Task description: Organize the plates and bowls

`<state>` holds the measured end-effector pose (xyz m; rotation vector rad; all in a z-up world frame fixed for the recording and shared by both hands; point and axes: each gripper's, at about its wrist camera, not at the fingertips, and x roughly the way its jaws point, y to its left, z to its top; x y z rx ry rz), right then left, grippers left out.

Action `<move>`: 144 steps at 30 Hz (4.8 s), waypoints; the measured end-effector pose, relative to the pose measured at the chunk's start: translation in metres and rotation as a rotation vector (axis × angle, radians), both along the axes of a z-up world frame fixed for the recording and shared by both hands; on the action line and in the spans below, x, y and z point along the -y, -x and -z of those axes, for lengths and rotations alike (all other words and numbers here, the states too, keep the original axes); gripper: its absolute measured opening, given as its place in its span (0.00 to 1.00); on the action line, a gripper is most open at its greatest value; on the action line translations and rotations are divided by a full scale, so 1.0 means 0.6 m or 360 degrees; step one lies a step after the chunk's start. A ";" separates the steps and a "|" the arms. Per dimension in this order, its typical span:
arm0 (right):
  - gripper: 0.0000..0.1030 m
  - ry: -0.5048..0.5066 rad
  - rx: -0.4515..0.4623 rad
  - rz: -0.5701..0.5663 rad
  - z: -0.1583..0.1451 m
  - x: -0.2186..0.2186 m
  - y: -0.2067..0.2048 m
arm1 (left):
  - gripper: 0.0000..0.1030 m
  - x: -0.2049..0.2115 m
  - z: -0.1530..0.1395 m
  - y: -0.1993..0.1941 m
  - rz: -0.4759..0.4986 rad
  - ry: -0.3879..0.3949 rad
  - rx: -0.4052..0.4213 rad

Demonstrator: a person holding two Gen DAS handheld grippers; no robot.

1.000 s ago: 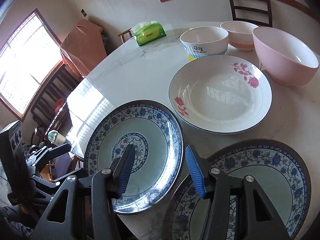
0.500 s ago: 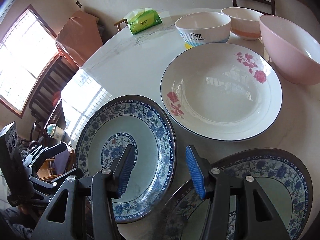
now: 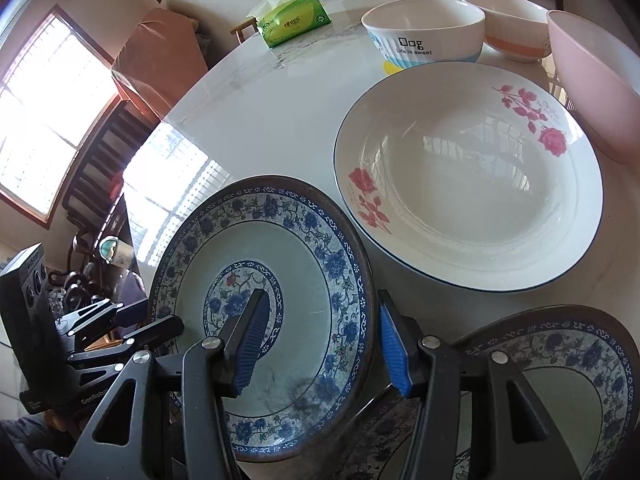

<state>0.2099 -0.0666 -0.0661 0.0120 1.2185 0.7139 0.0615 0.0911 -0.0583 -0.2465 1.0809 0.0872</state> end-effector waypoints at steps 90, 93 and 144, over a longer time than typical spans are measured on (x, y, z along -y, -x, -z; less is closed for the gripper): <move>0.45 -0.0754 0.0115 0.1036 0.034 0.450 0.197 | 0.46 0.244 0.009 -0.115 0.0415 0.0431 -0.0143; 0.45 -0.0763 0.0105 0.1001 0.034 0.443 0.188 | 0.46 0.247 0.010 -0.119 0.0403 0.0423 -0.0152; 0.15 -0.0532 0.0115 0.0474 -0.018 0.132 0.163 | 0.22 -0.019 -0.085 0.023 -0.0118 0.0105 0.0165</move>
